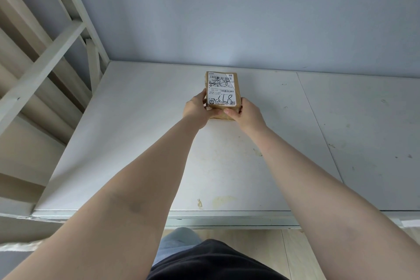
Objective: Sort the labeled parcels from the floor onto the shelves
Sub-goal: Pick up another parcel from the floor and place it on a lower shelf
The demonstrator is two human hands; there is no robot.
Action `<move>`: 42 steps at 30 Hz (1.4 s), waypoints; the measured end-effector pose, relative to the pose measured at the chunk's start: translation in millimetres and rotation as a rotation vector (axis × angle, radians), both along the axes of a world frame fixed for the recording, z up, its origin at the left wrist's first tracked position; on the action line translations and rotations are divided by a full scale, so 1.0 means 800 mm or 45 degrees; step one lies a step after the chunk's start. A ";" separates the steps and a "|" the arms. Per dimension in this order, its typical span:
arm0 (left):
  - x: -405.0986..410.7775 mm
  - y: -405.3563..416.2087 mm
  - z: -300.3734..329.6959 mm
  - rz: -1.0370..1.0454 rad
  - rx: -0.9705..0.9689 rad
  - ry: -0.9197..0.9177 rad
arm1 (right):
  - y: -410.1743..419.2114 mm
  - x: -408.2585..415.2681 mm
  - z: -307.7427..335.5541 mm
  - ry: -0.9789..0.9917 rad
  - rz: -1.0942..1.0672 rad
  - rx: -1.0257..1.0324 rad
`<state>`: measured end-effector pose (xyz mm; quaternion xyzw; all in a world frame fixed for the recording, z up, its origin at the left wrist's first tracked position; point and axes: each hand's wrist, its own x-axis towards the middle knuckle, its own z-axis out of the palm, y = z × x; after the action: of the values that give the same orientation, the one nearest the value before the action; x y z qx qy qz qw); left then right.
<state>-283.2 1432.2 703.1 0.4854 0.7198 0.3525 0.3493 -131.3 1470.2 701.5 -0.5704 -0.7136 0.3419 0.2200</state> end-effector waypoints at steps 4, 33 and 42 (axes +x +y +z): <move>0.002 -0.001 0.003 -0.015 -0.010 0.012 | -0.001 0.000 0.001 0.005 -0.006 -0.021; 0.002 0.003 0.001 -0.044 -0.022 0.110 | -0.006 -0.005 -0.002 0.049 -0.050 -0.032; 0.005 0.004 -0.002 -0.026 -0.019 0.135 | -0.002 -0.005 -0.002 0.046 -0.035 -0.061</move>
<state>-278.9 1435.8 701.8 0.5082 0.7349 0.3172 0.3180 -134.9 1468.8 699.8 -0.5790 -0.6933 0.3661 0.2239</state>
